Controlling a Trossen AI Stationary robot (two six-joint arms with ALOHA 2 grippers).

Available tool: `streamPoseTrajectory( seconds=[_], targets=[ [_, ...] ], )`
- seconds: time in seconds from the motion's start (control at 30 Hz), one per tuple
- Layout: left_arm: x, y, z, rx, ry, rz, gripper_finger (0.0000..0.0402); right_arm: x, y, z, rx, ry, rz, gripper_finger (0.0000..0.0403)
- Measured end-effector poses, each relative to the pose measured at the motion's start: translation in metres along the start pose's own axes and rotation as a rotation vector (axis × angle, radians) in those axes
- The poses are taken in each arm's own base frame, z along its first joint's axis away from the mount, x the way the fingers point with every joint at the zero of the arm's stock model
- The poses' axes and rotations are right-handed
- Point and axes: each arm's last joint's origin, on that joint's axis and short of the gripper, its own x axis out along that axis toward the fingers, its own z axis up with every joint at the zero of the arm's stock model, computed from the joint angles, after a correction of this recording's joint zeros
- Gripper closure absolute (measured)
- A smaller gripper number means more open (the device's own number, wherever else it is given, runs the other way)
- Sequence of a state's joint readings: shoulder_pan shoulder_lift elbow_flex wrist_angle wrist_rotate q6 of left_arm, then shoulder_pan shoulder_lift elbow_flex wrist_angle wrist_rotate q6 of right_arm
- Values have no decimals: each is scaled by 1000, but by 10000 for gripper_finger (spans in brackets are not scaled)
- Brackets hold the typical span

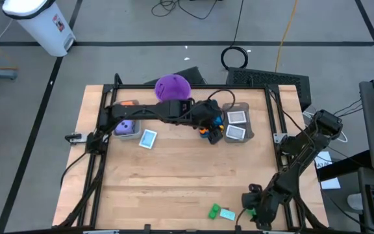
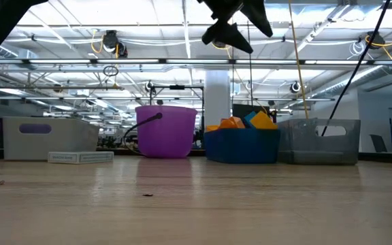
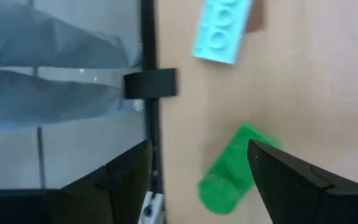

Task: Pick & Place Toys
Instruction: Put the green game piece into the blue bin

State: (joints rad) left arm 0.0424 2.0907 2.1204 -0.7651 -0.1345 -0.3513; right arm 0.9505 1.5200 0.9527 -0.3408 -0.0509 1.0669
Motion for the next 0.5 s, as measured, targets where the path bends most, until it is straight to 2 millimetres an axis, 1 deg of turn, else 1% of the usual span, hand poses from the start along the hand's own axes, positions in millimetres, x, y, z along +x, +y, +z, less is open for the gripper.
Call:
streamPoseTrajectory(
  seconds=[0.17, 0.23, 0.4, 0.5],
  targets=[
    [-1, -6, 0, 2, -21, -11, 124, -1, -9, -9, 45, 38, -120, 154],
    [-1, -7, 0, -11, -19, -18, 124, -1, -10, -9, 86, 22, -143, 155],
    [-2, -16, 0, -24, -18, -114, 123, -1, -9, -8, 199, -8, -136, 156],
    [-8, -27, -1, -11, -26, -167, 123, 0, -3, -8, 209, -38, -86, 156]
  ],
)
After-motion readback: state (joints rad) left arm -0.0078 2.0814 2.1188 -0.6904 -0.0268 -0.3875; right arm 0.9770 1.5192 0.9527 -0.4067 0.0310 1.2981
